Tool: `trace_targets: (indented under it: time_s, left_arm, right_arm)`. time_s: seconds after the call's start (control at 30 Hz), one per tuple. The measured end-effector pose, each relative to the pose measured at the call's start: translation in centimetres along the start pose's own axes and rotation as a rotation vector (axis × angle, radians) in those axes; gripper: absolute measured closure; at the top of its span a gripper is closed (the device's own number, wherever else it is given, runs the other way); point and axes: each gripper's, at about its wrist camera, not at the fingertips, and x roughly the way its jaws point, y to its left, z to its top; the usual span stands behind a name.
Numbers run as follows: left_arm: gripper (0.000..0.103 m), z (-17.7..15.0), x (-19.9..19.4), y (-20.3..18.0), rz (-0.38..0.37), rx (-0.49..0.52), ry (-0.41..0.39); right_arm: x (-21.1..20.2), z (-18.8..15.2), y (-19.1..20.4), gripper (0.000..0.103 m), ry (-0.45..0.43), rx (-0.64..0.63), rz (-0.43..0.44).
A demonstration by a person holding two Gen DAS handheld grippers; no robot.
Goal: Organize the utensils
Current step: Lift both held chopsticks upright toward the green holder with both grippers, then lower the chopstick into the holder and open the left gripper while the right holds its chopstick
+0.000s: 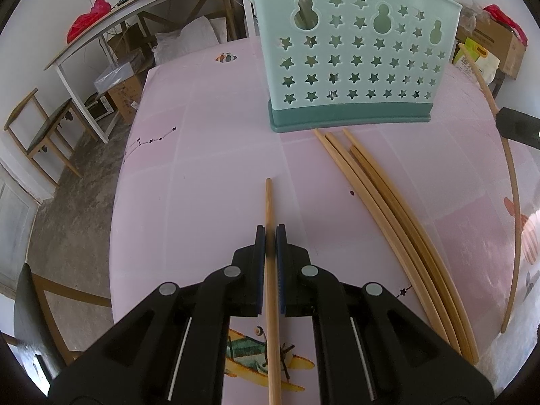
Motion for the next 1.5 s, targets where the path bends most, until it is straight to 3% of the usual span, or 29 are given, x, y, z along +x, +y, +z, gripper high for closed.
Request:
trace_targets:
  time_s: [0.37,0.6,1.0,1.23,1.5]
  left_arm:
    - [0.098,0.4,0.4,0.1,-0.011,-0.020,-0.001]
    - [0.098,0.6,0.5,2.3,-0.118,-0.124,-0.005]
    - [0.098,1.2,-5.6,7.7,-0.384,-0.349,-0.205]
    - [0.098,1.5,-8.9,9.1,-0.445,-0.391,-0.307]
    - [0.098,3.9,-13.7,9.4,-0.496,-0.347,-0.460]
  right_arm:
    - [-0.6,0.1,-0.1,0.096,-0.019,0.009,0.018]
    - [-0.7,0.0,-0.1,0.096,-0.024,0.014,0.020]
    - [-1.2,0.0,-0.4,0.096,-0.039,0.033,0.039]
    - [-1.4,0.0,-0.6,0.096,-0.044,0.039,0.043]
    - [-1.7,0.1,-1.0,0.096,-0.051,0.045,0.038]
